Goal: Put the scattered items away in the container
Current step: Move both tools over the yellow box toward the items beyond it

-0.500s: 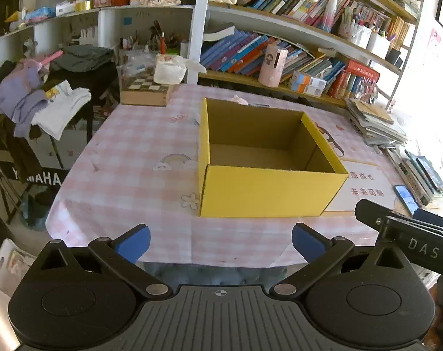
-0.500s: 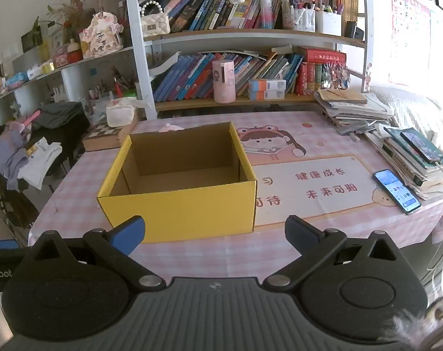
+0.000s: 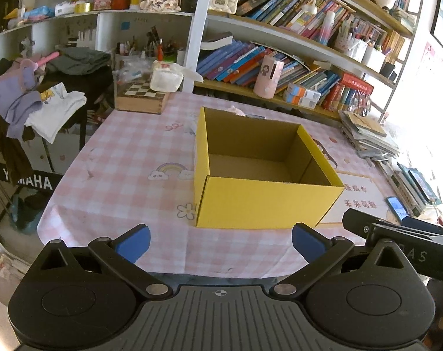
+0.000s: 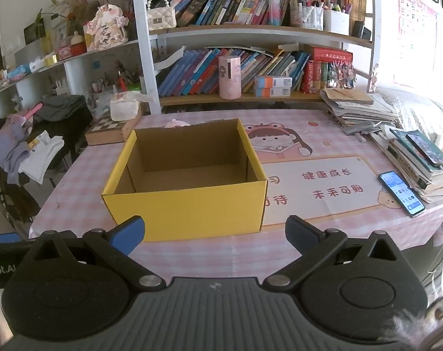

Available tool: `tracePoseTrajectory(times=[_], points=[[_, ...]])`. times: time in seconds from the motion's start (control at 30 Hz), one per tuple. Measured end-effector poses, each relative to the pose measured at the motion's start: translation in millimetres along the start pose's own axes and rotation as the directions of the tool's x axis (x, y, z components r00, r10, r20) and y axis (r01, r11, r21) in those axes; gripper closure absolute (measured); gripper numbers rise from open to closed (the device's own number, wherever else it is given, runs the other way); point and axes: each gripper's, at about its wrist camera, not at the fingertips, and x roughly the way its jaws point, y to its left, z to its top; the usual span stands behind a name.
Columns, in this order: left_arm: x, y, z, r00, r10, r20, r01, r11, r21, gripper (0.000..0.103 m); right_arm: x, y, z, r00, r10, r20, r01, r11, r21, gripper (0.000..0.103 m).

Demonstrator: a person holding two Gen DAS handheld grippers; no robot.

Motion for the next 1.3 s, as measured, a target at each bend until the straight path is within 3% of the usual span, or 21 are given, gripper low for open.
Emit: tracePoseTrajectory(times=[0.23, 0.77, 0.9, 1.03, 1.3], points=[[-2, 4, 1, 0.999, 0.012, 0.032, -0.012, 1.000, -0.022, 0.000, 3, 1, 3, 1.000, 0.003, 0.014, -0.003, 1.000, 0.007, 0.000], [21, -6, 24, 1.000, -0.015, -0.001, 0.015, 1.000, -0.009, 0.000, 29, -11, 22, 0.997, 0.061, 0.036, -0.059, 0.997, -0.053, 0.000], [33, -20, 38, 1.000, -0.028, 0.009, 0.027, 0.999, 0.035, 0.000, 46, -28, 40, 0.990, 0.140, 0.029, -0.138, 0.990, -0.038, 0.000], [46, -30, 57, 0.999, -0.034, 0.016, 0.032, 0.997, 0.065, 0.000, 64, -38, 62, 0.986, 0.161, 0.032, -0.160, 0.986, -0.047, 0.000], [80, -38, 101, 0.998, -0.070, 0.005, 0.070, 0.997, 0.041, 0.000, 113, -56, 114, 0.967, 0.249, -0.046, -0.251, 0.966, -0.054, 0.000]])
